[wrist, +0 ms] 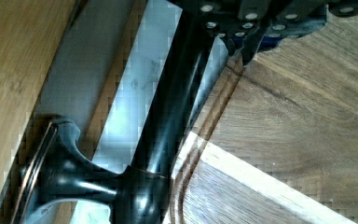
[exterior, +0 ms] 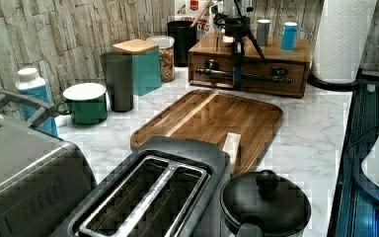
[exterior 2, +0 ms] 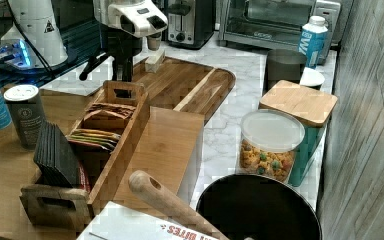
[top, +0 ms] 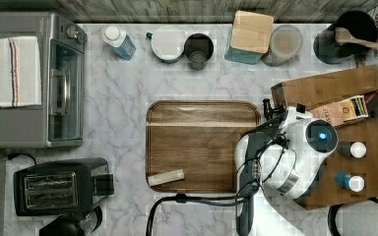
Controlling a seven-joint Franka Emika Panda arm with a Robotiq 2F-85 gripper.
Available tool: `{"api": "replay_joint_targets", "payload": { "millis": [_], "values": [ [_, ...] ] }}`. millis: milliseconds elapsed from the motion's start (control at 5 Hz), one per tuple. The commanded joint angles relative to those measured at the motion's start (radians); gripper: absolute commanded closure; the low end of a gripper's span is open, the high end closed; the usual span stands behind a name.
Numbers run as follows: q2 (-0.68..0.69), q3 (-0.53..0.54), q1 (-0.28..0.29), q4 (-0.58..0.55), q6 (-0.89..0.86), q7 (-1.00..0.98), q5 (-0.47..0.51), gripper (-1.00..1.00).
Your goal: Close the drawer.
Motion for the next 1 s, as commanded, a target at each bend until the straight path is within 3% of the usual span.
{"api": "replay_joint_targets", "payload": {
  "millis": [200,1000],
  "values": [
    [0.043,-0.106,-0.1,0.301,0.204,-0.053,-0.019,1.0],
    [0.044,-0.12,-0.087,0.301,0.204,-0.058,-0.013,1.0]
  ]
}}
